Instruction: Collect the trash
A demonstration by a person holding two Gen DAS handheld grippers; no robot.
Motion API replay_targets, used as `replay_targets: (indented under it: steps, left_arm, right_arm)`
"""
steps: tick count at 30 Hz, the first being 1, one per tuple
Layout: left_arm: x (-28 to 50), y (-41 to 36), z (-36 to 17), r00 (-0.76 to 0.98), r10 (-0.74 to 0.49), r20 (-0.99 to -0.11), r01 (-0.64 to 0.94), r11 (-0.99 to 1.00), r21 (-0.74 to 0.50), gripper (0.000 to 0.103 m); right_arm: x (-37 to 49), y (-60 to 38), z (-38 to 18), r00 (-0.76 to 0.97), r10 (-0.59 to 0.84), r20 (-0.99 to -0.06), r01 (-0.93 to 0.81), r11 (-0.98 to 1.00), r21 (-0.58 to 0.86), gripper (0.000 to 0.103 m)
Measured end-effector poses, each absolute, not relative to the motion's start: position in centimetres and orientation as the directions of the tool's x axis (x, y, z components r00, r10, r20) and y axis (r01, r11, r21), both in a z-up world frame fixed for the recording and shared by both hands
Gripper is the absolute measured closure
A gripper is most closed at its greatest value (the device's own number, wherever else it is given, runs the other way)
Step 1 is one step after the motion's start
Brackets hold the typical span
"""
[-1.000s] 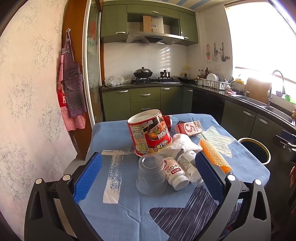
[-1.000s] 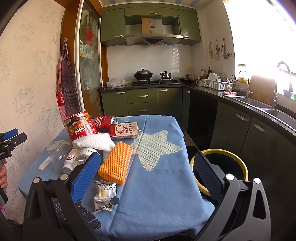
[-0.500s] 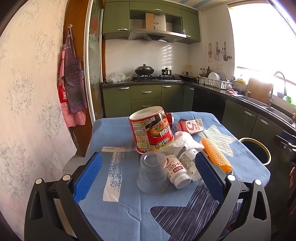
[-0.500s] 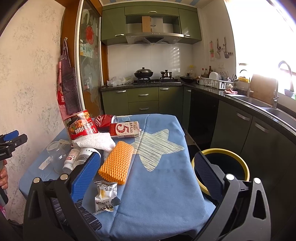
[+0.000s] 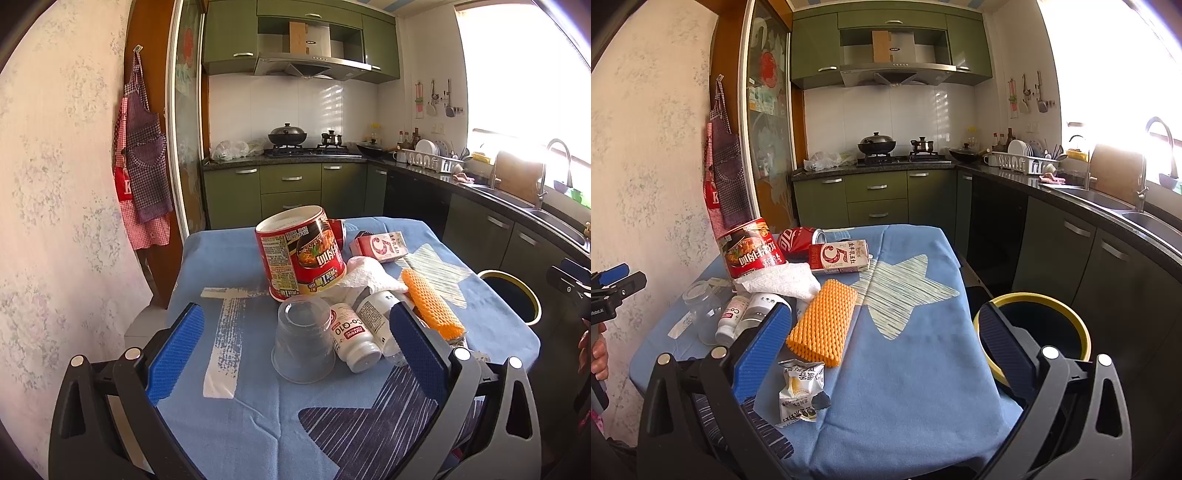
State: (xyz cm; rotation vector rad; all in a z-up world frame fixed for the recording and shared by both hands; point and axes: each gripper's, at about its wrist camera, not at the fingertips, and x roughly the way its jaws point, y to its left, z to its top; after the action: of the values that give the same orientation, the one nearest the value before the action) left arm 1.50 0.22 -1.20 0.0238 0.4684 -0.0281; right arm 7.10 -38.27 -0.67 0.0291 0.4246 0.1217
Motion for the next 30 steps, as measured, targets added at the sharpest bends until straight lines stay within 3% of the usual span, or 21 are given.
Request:
replay_targets:
  steps: [30]
  left_arm:
    - [1.56,0.06,-1.58,0.889,-0.022,-0.458,0.034,0.999,0.020,0.004]
  right_arm:
    - [7.32,-38.41,-1.01,0.902,0.124,-0.413,-0.110,0.992,0.059,0.006]
